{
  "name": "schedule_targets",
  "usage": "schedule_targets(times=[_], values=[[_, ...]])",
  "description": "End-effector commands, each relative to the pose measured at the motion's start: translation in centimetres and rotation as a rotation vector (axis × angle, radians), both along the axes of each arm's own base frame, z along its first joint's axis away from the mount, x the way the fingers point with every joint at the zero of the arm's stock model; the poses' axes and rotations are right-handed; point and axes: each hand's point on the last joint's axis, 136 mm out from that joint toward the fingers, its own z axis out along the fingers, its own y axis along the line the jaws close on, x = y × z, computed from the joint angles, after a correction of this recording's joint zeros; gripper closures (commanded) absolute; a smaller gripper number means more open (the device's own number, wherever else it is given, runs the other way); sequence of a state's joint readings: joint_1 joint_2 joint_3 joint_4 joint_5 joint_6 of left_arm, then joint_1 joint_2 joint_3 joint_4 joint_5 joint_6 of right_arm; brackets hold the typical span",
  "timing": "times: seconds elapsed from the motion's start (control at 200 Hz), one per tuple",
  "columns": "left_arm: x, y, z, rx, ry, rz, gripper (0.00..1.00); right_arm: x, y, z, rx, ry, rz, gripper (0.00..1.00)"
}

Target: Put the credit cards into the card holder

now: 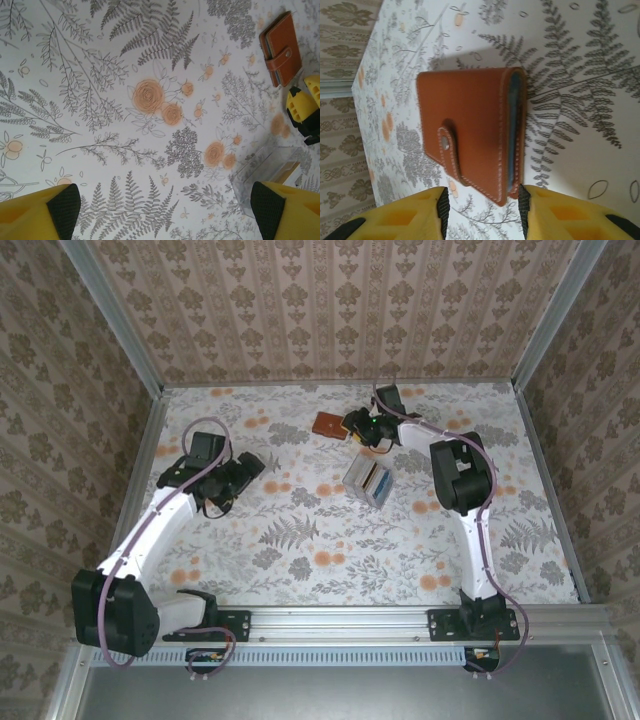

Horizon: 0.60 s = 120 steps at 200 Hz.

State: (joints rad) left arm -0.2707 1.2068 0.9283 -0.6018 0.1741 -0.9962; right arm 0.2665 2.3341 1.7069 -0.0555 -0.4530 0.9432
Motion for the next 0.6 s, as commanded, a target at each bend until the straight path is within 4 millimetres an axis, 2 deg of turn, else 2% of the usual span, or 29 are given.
schedule_targets(times=[0.0,0.155,0.285,0.41,0.5,0.595], values=[[-0.9,0.6,-0.1,0.012,0.008,-0.012,0.08,0.7,1.0,-0.6,0.053,0.022,-0.007,0.55],[-0.7,0.8,-0.4,-0.011,0.011,0.001,0.09,1.0,1.6,-1.5,0.067,0.022,-0.01,0.56],[-0.7,1.4,-0.6,0.012,0.016,0.018,0.09,1.5,2.3,-0.8,0.101,-0.001,0.009,0.67],[-0.6,1.4,-0.6,0.01,0.014,-0.008,0.09,1.5,2.4,-1.0,0.109,0.0,0.011,0.71],[-0.8,1.9,-1.0,0.033,0.021,0.012,0.1,1.6,2.9,-0.1,0.147,-0.02,0.03,0.79],[-0.4,1.7,-0.9,0.012,0.006,-0.001,0.12,1.6,3.1,0.7,0.169,-0.057,0.041,0.87]])
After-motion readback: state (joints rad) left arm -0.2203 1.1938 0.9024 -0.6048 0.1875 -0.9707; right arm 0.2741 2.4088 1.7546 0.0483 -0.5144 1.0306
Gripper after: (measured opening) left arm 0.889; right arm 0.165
